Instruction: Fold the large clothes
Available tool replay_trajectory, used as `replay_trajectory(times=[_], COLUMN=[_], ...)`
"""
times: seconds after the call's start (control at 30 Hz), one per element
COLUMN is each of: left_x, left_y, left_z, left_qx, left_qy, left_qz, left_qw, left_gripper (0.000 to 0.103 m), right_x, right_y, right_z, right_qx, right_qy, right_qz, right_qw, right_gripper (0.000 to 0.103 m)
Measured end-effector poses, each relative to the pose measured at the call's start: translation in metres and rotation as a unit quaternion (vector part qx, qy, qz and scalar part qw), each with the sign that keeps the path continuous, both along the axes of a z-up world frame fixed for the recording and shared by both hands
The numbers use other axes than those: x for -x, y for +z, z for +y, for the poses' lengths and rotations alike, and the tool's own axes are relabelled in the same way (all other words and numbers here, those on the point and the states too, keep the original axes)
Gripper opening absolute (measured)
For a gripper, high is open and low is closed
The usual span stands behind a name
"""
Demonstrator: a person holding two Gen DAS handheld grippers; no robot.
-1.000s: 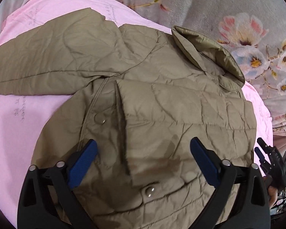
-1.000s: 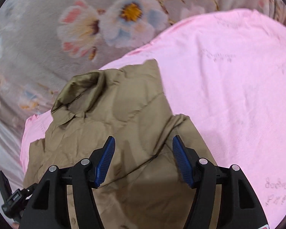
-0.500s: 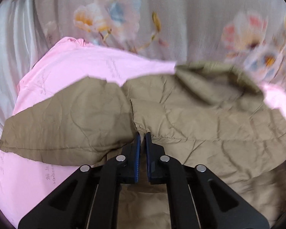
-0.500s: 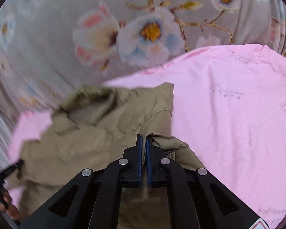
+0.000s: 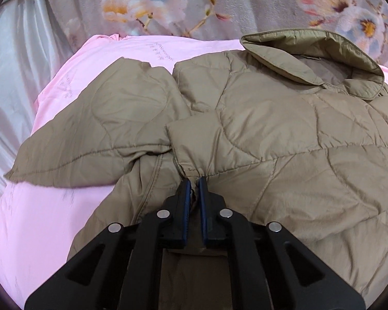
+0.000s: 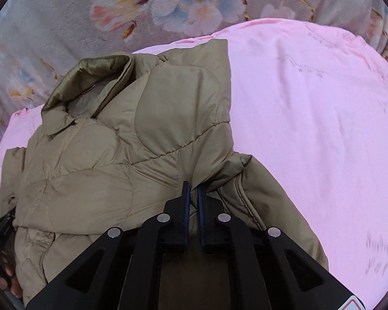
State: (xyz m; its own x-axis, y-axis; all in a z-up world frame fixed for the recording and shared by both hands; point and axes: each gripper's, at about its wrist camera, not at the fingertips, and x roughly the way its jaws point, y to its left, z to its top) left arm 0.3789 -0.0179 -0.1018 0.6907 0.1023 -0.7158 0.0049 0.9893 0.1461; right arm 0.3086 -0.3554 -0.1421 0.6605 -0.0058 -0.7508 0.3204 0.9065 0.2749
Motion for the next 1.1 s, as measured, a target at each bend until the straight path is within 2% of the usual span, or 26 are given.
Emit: replay_trajectory(times=[0.37,0.53,0.77,0.83,0.87,0.9,1.0,1.1], left_x=[0.118,0.152,0.174,0.172,0.172,0.171,0.174,0.173], left_y=[0.008,0.003,0.0,-0.001,-0.001,-0.001,-0.002,-0.002], left_z=[0.015,0.017,0.019,0.018,0.017,0.017,0.018,0.019], left_qx=[-0.007,-0.003,0.0,-0.001,-0.001,-0.001,0.0,0.002], left_qy=[-0.004,-0.004,-0.001,-0.001,-0.001,-0.001,-0.002,-0.002], left_qz=[0.004,0.004,0.004,0.004,0.004,0.004,0.003,0.003], left_qw=[1.0,1.0,1.0,1.0,1.0,1.0,1.0,1.0], left_gripper=[0.007,0.007,0.007,0.007,0.007,0.007,0.007,0.007], right_x=[0.124,0.158,0.176,0.178,0.182,0.19,0.208,0.201], right_y=[-0.006,-0.002,0.003,0.008,0.015,0.024,0.052,0.071], right_z=[0.013,0.016,0.02,0.023,0.028,0.033,0.047,0.074], right_qx=[-0.019,-0.014,-0.008,0.012,0.038,0.059,0.063,0.093], right_qy=[-0.004,-0.007,-0.005,-0.008,-0.016,-0.025,-0.025,0.013], right_qz=[-0.006,-0.005,-0.001,0.006,0.009,0.003,-0.039,-0.055], right_qw=[1.0,1.0,1.0,1.0,0.999,0.998,0.997,0.994], right_gripper=[0.003,0.003,0.003,0.006,0.009,0.012,0.013,0.013])
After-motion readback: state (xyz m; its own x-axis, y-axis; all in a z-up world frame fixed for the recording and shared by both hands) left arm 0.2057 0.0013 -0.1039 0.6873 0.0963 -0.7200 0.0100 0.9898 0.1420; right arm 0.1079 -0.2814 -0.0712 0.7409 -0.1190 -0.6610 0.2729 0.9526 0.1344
